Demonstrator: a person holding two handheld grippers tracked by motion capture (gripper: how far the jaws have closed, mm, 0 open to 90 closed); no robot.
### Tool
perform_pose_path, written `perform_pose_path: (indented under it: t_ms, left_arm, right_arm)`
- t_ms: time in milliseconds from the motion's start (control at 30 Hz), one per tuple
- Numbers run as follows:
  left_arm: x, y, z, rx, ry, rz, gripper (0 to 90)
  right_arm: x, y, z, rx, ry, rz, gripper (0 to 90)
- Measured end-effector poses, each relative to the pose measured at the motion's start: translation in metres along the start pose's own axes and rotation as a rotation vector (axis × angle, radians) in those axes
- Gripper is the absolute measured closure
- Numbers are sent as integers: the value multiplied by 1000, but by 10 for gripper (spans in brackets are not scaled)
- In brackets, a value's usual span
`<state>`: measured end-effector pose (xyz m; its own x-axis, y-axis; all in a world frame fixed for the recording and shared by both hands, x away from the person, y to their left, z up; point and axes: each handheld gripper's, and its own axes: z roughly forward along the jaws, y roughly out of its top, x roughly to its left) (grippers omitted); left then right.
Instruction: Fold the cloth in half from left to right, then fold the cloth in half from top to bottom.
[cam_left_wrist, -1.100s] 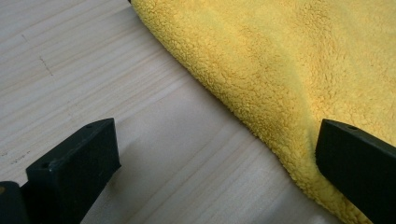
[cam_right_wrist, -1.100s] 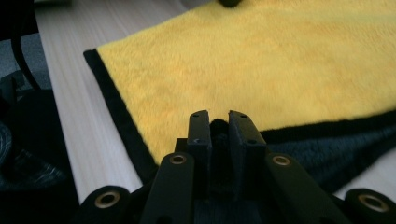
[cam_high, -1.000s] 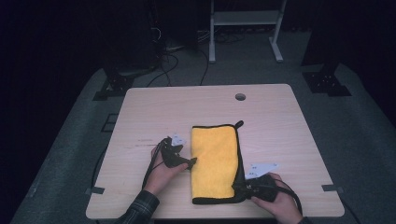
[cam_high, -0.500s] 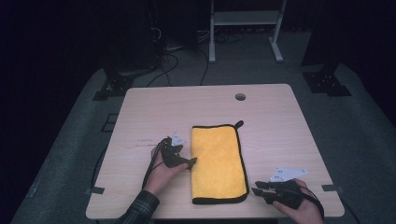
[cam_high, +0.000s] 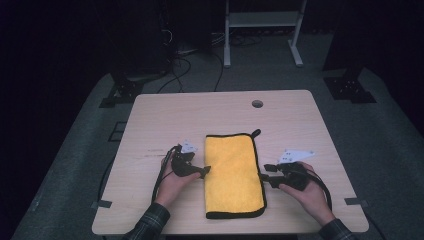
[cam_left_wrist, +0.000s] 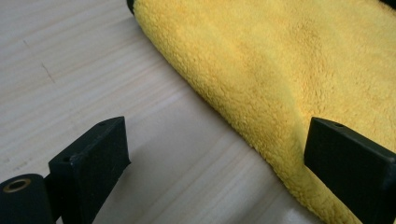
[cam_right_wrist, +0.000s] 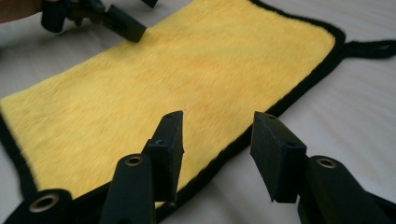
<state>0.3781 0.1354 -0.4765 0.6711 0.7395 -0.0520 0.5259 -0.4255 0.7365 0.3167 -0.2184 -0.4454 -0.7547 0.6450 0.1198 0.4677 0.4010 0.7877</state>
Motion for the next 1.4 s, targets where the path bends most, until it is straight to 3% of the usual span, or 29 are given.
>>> perform_pose_path:
  t_ms: [167, 433, 633, 800, 1100, 1233, 1400]
  left_arm:
    - [5, 6, 0, 3, 0, 9, 61]
    - [17, 19, 4, 7, 2, 7, 213]
    - [27, 32, 6, -21, 7, -2, 287]
    - [35, 46, 11, -37, 2, -5, 301]
    - [45, 65, 31, -44, -34, 11, 380]
    - [47, 69, 41, -28, -49, 6, 392]
    - [49, 67, 50, -3, -47, 8, 395]
  right_arm:
    - [-13, 17, 18, -6, -16, -5, 514]
    - [-35, 41, 44, 0, -39, 0, 506]
    - [-53, 59, 62, -13, -46, 17, 496]
    - [-70, 69, 79, 14, -67, 36, 495]
    - [-101, 75, 101, 44, -93, 95, 487]
    - [-107, 71, 107, 48, -85, 114, 487]
    - [-108, 67, 114, 69, -96, 93, 476]
